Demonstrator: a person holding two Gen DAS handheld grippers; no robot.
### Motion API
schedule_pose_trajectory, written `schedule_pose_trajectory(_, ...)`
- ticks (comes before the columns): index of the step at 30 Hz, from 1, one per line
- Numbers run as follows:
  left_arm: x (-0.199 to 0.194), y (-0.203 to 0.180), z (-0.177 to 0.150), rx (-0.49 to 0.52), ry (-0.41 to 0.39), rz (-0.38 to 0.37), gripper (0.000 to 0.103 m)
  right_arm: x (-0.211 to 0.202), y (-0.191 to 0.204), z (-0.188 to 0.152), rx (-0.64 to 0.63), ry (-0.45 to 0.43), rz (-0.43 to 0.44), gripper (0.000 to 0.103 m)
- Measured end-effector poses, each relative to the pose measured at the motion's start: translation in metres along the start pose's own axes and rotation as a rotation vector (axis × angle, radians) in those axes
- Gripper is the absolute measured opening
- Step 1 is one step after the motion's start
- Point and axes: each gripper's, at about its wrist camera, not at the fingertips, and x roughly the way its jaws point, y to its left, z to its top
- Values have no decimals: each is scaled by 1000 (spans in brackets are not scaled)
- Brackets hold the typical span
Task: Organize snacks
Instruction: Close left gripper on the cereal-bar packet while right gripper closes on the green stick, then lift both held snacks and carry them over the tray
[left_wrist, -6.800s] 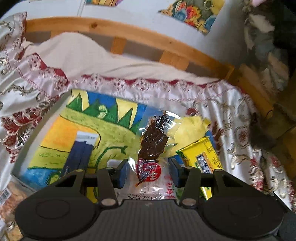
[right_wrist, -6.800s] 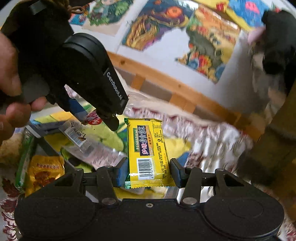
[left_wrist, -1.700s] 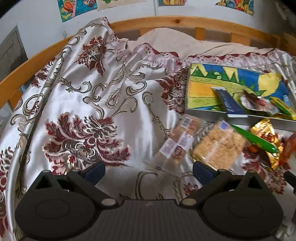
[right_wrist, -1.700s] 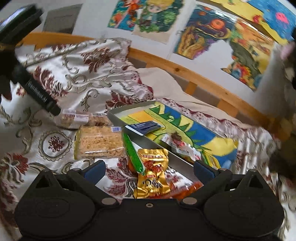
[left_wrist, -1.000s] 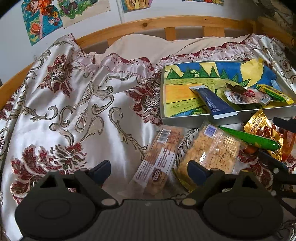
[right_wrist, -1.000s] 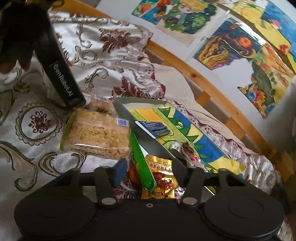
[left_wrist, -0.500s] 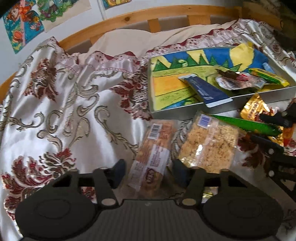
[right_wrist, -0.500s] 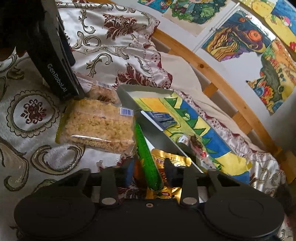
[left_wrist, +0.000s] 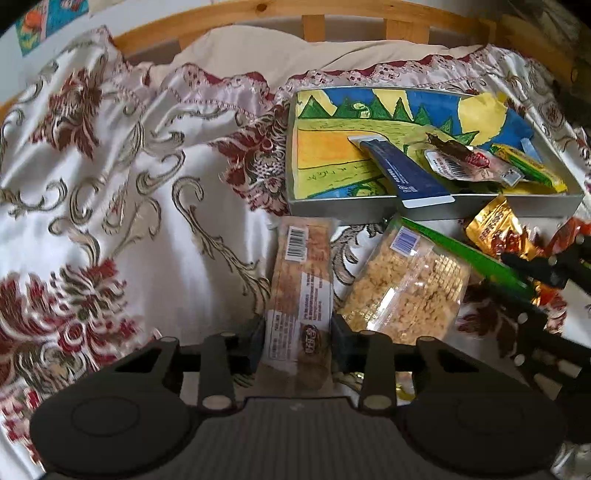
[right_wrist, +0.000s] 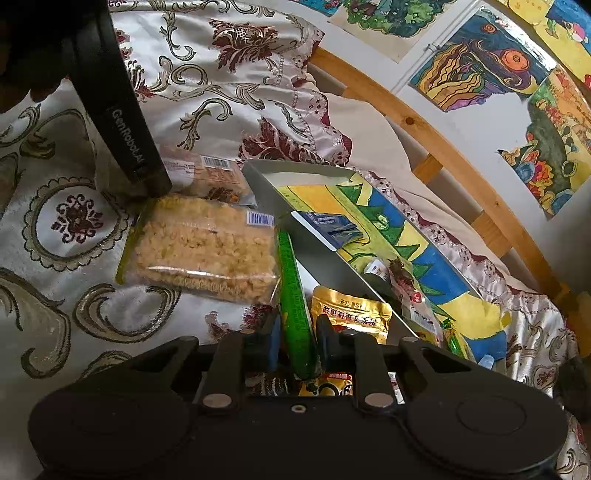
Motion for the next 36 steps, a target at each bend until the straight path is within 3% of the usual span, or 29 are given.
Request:
schedule_pose_trajectory(4, -2, 2, 1, -94, 54, -36, 39, -6, -10, 2, 112, 39, 59, 19)
schedule_pose_trajectory(8, -2, 4, -1, -120, 65, -53, 40, -9, -22, 0, 244, 80, 124, 19)
schedule_pose_trajectory(15, 7, 10, -1, -159, 69, -85, 44, 2, -15, -4, 220, 96, 134, 21)
schedule_pose_trajectory(18, 6, 9, -1, -169, 69, -90, 40, 4, -15, -7, 228, 87, 138, 20)
schedule_pose_trajectory(22, 3, 9, -2, -219, 71, -116, 39, 1, -9, -6, 175, 69, 92, 18)
schedule_pose_trajectory(28, -9, 7, -6, -303, 77, -228, 38, -9, 5, -8, 23, 68, -6, 18)
schedule_pose_trajectory(31, -16, -4, -8, -298, 76, -264, 38, -18, 12, -12, -62, 48, -48, 18)
schedule_pose_trajectory(36, -27, -17, -13, -278, 66, -276, 38, -31, 9, -15, -75, 56, -62, 18)
